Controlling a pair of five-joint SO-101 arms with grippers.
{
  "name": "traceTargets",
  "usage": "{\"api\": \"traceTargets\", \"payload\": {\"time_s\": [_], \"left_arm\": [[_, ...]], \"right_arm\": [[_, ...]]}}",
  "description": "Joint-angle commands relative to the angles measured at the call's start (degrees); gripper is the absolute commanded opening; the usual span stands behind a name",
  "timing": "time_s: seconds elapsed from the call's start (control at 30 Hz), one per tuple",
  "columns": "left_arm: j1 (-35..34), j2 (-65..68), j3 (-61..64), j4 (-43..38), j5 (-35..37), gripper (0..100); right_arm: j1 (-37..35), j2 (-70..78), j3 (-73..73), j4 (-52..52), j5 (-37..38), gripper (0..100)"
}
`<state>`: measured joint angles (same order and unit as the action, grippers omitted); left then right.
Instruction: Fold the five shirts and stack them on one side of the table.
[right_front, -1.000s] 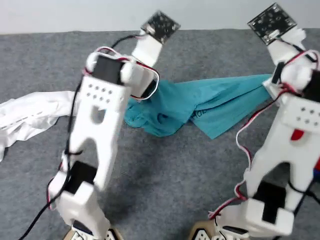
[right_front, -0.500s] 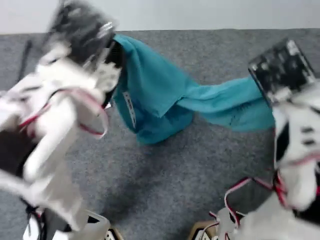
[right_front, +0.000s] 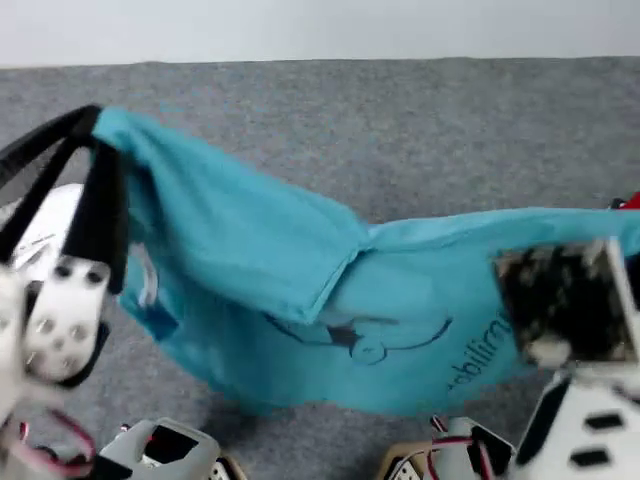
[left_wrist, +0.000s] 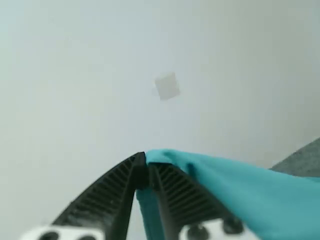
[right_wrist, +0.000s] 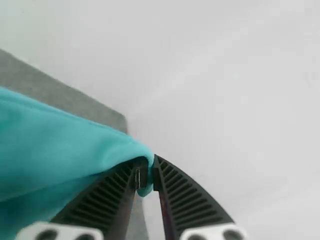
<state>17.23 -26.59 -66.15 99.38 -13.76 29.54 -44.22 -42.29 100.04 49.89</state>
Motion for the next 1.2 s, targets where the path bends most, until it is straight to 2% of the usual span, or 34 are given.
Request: {"api": "traceTargets", "payload": {"time_s": [0.0, 0.4, 0.6, 0.73, 0.9, 1.17], "left_arm": [[-0.44, -1.58, -0.31, 0.62, -0.44, 0], [-0.35, -2.37, 1.1, 1.05, -0.44, 0], [-0.35, -2.55, 13.93, 0.97, -0.53, 0], [-0.35, -2.37, 28.88, -1.93, -0.53, 0], [-1.49, -2.37, 53.85, -17.41, -0.62, 0], [-5.01, -0.62, 87.08, -57.23, -0.53, 0]], "right_arm": [[0.48, -1.27, -1.58, 0.13, 0.09, 1.3], [1.19, -1.71, -1.14, 0.13, 0.18, 1.3], [1.1, 1.19, 5.54, -0.66, 0.09, 1.4], [1.01, 4.62, 11.6, -4.88, 0.0, 1.5], [-0.04, 9.01, 23.91, -15.52, 0.0, 1.5], [-4.7, 13.41, 44.84, -37.23, 0.35, 1.5]]}}
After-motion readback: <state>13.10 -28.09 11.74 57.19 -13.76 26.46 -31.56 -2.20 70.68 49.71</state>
